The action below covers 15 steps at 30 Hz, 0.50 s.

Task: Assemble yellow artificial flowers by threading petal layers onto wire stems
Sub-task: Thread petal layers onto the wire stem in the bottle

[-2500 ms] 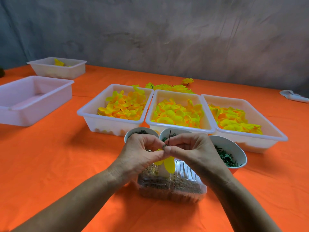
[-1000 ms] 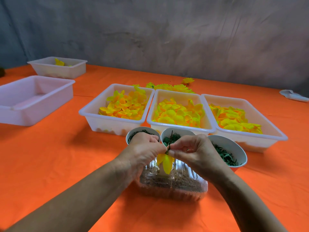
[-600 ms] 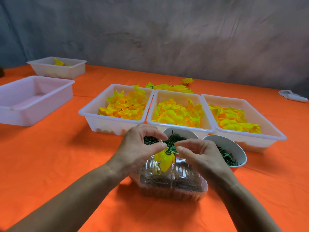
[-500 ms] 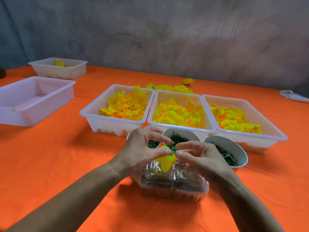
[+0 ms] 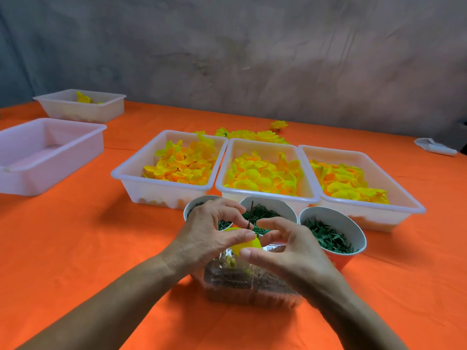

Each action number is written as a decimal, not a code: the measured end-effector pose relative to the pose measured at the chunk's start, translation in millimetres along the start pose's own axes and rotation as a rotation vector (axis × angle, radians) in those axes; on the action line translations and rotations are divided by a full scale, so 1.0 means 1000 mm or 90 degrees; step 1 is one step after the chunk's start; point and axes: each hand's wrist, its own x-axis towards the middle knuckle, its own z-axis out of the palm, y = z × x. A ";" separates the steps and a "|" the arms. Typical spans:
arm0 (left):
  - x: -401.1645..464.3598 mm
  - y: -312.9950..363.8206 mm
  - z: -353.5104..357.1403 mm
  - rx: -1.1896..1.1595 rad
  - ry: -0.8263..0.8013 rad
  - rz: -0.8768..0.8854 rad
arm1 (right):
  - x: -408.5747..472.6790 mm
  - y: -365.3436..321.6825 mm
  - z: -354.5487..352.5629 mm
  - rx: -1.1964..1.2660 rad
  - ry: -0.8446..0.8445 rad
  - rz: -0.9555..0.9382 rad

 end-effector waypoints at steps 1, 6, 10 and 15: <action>0.000 -0.001 0.001 -0.007 0.008 -0.005 | -0.002 -0.001 0.002 -0.003 0.000 -0.025; -0.003 -0.006 0.006 -0.101 0.029 -0.051 | 0.000 0.003 0.007 0.001 0.046 -0.092; -0.005 -0.012 0.011 -0.140 0.045 -0.064 | 0.003 0.005 0.006 0.054 0.015 -0.069; -0.010 -0.013 0.012 -0.157 0.031 -0.091 | 0.004 0.005 0.003 0.083 0.004 -0.068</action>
